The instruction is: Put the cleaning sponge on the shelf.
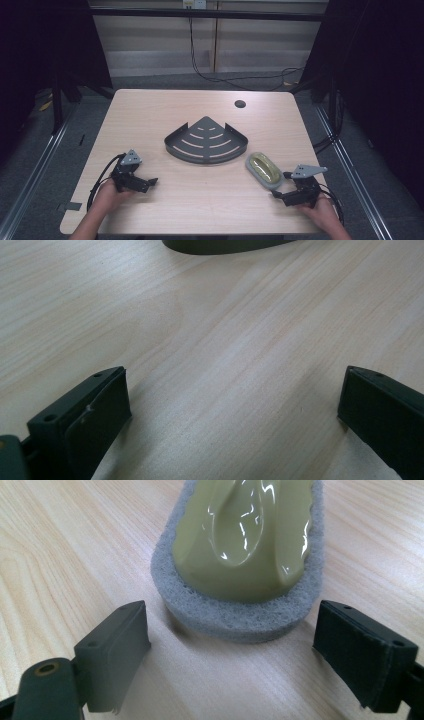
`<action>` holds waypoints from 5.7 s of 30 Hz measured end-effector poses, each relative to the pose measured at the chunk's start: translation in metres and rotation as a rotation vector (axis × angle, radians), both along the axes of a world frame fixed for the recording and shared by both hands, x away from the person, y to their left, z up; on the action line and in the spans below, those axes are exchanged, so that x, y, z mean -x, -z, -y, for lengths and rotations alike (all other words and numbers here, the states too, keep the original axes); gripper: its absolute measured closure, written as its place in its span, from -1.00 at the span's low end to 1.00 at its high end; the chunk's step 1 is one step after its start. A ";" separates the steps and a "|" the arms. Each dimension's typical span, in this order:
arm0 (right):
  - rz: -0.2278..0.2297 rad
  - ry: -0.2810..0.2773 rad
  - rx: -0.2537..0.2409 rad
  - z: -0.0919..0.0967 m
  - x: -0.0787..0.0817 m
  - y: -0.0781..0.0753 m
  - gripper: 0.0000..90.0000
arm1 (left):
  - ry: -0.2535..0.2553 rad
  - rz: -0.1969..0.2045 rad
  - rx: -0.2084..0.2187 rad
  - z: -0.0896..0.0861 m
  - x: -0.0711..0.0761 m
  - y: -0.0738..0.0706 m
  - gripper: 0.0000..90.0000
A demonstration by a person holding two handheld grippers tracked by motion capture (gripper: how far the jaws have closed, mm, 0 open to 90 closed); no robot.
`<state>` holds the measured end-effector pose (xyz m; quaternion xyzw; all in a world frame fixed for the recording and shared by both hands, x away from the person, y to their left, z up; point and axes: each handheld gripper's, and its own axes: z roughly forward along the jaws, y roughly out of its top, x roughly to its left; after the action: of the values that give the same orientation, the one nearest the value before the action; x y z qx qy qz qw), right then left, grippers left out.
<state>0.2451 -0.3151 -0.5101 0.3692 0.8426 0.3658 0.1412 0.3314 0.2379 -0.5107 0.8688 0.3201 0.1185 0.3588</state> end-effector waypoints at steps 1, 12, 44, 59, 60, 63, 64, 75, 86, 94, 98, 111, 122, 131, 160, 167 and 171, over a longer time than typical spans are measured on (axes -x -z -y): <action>-0.004 0.007 0.005 -0.001 0.000 -0.001 -0.69 | -0.001 0.001 -0.002 0.000 0.000 0.000 -1.00; -0.195 0.016 0.161 -0.012 -0.003 -0.025 -0.58 | 0.004 0.007 -0.007 0.000 -0.001 0.000 -1.00; -0.443 0.058 0.419 -0.063 -0.070 -0.098 -0.01 | -0.001 0.007 -0.004 0.000 -0.001 0.000 -1.00; -0.475 0.071 0.494 -0.089 -0.089 -0.096 0.32 | 0.000 0.006 -0.004 0.000 -0.001 0.000 -1.00; -0.478 0.069 0.494 -0.089 -0.090 -0.095 0.33 | -0.001 0.006 -0.006 0.000 -0.001 0.000 -1.00; -0.486 0.072 0.492 -0.088 -0.093 -0.093 0.42 | -0.001 0.007 -0.006 0.000 -0.001 0.000 -1.00; -0.492 0.074 0.488 -0.087 -0.095 -0.092 0.46 | -0.001 0.007 -0.006 0.000 -0.001 0.000 -1.00; -0.507 0.076 0.494 -0.082 -0.099 -0.100 0.58 | 0.004 0.006 -0.011 0.000 -0.001 0.000 -1.00; -0.479 0.082 0.498 -0.084 -0.106 -0.138 0.58 | 0.004 0.006 -0.011 -0.001 -0.001 0.000 -1.00; -0.476 0.089 0.484 -0.089 -0.116 -0.158 0.58 | -0.003 0.009 -0.005 0.000 -0.001 0.000 -1.00; -0.469 0.096 0.463 -0.092 -0.125 -0.167 0.58 | -0.002 0.010 -0.004 0.000 -0.001 0.000 -1.00; -0.461 0.114 0.461 -0.099 -0.142 -0.173 0.58 | -0.003 0.009 -0.005 0.000 -0.001 0.000 -1.00; -0.439 0.118 0.456 -0.117 -0.163 -0.177 0.58 | 0.000 0.006 -0.006 0.000 -0.001 -0.001 -1.00; -0.432 0.129 0.472 -0.132 -0.177 -0.178 0.58 | 0.002 0.008 -0.005 0.000 -0.001 0.000 -1.00; -0.412 0.133 0.457 -0.170 -0.209 -0.172 0.58 | -0.003 0.010 -0.011 0.000 -0.001 -0.001 -1.00; -0.402 0.130 0.461 -0.177 -0.214 -0.169 0.58 | -0.003 0.010 -0.011 0.000 -0.001 -0.001 -1.00; -0.400 0.126 0.461 -0.181 -0.216 -0.166 0.58 | -0.003 0.010 -0.011 0.000 -0.001 -0.001 -1.00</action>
<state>0.4612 -0.1344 -0.3440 0.4437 0.8898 0.0757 0.0750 0.3320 0.2381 -0.5100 0.8697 0.3188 0.1251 0.3555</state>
